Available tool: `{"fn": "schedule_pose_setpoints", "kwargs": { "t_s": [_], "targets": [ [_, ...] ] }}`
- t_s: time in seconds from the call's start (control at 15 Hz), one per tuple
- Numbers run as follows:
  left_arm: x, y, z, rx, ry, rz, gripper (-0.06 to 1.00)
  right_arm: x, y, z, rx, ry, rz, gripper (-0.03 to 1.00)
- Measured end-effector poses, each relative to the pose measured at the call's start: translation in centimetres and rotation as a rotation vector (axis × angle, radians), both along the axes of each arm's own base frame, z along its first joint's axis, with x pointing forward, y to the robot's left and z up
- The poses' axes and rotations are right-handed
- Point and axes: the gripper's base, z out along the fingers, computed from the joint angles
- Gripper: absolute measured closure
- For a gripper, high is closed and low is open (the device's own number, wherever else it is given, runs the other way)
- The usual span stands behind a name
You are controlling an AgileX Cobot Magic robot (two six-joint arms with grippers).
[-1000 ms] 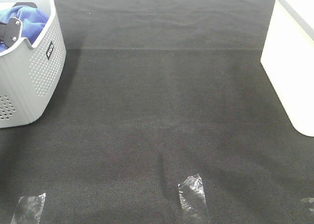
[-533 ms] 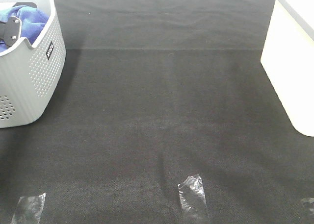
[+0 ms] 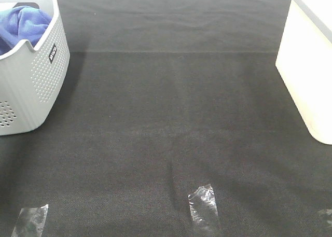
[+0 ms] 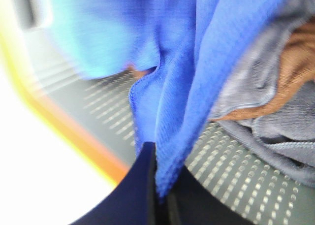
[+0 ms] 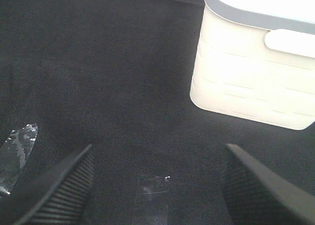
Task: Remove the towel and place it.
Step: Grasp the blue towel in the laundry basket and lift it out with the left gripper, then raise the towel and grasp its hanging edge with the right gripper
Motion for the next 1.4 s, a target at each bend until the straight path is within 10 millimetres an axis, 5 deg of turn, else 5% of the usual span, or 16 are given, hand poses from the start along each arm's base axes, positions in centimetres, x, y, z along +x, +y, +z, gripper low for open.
{"fn": "schedule_pose_setpoints", "kwargs": {
  "t_s": [0.27, 0.47, 1.07, 1.4],
  "targets": [
    [-2.8, -3.2, 5.8, -0.008, -0.160, -0.079, 0.94, 0.0, 0.0, 0.0, 0.000, 0.000, 0.000, 0.25],
    [-3.8, -5.0, 7.6, -0.020, -0.221, -0.122, 0.94, 0.0, 0.0, 0.0, 0.000, 0.000, 0.000, 0.25],
    [-8.7, -12.5, 17.3, -0.034, -0.556, -0.317, 0.94, 0.1, 0.0, 0.0, -0.003, 0.002, -0.002, 0.25],
    [-10.6, -16.9, 19.0, -0.081, -0.612, -0.450, 0.94, 4.7, 1.8, 2.2, 0.020, -0.047, 0.182, 0.25]
  ]
}}
